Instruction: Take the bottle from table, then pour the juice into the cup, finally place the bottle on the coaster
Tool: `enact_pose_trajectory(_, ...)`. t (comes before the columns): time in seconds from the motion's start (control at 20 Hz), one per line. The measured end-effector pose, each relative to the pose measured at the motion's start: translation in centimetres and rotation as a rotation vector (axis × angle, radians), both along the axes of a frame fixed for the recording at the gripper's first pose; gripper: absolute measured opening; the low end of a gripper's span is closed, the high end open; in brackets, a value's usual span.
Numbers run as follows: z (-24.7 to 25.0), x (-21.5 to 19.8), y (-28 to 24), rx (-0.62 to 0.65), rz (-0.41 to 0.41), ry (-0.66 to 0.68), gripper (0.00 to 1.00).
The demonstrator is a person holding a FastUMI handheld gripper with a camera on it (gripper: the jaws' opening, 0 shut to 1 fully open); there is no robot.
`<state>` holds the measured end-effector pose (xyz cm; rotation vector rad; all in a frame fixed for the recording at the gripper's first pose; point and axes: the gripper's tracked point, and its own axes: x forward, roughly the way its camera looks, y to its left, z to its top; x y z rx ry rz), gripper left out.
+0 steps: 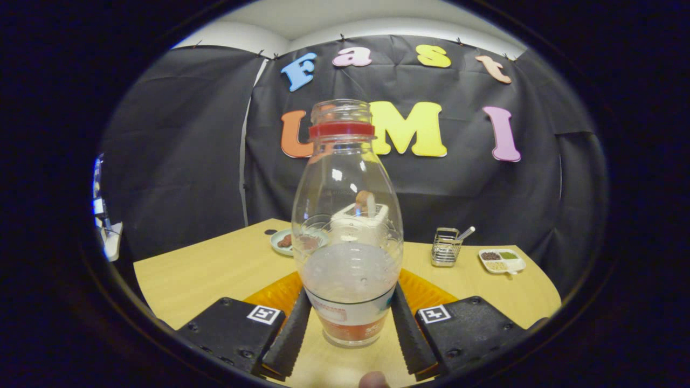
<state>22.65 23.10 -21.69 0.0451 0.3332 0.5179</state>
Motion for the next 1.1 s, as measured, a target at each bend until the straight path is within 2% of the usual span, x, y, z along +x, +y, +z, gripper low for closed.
enact_pose_trajectory(0.35, -7.5, 3.1, 1.8, 0.006, 0.006, 0.101, 0.79)
enact_pose_trajectory(0.9, -9.7, 4.8, 1.8, 0.000, -0.027, 0.087, 0.84)
enact_pose_trajectory(0.95, -9.5, 4.8, 1.7, -0.006, -0.030, 0.086, 0.85)
enact_pose_trajectory(1.1, -8.4, 4.6, 1.3, -0.012, -0.042, 0.067, 0.97)
